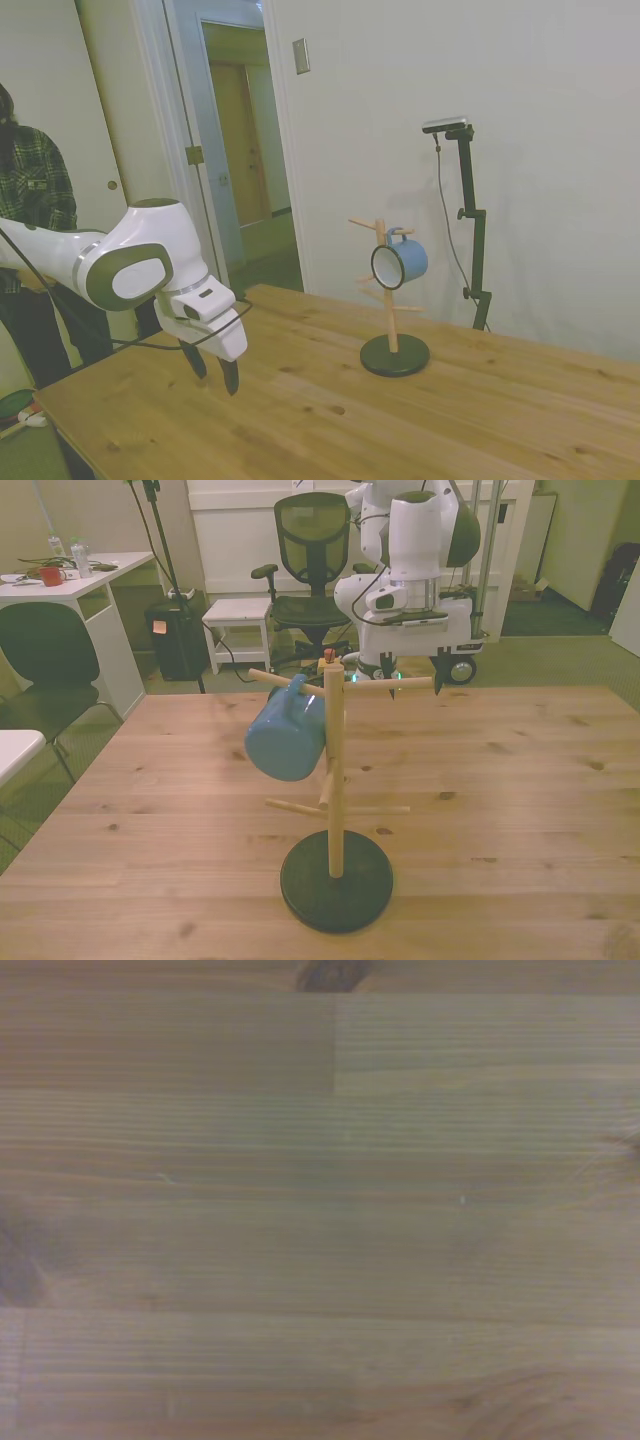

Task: Unload the mug

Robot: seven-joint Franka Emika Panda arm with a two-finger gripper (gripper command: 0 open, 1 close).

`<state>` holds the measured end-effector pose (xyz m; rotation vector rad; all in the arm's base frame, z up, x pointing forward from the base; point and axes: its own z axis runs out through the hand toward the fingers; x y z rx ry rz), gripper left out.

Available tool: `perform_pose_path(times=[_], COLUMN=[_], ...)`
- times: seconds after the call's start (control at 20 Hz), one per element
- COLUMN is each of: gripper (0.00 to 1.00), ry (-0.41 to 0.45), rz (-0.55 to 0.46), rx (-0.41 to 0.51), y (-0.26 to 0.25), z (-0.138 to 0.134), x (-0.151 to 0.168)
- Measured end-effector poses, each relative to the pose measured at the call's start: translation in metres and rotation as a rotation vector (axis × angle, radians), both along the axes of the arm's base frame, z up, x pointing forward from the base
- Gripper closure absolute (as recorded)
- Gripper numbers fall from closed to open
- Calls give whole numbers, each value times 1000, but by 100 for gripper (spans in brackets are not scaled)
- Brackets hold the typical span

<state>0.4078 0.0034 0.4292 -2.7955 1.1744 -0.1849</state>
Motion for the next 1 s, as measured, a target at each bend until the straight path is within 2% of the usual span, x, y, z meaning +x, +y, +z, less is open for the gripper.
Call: perform_pose_path(times=[0.1,0.15,0.3,0.6,1.0], gripper=[0,0,0,0,0], ry=[-13,-50,-143,-245,-352], rz=[7,-2,-45,-76,-107], rx=[-19,-38,-63,-66,-91], y=[-2,-6,-30,-53,-79], z=[2,9,32,69,125], x=[2,7,33,85,105])
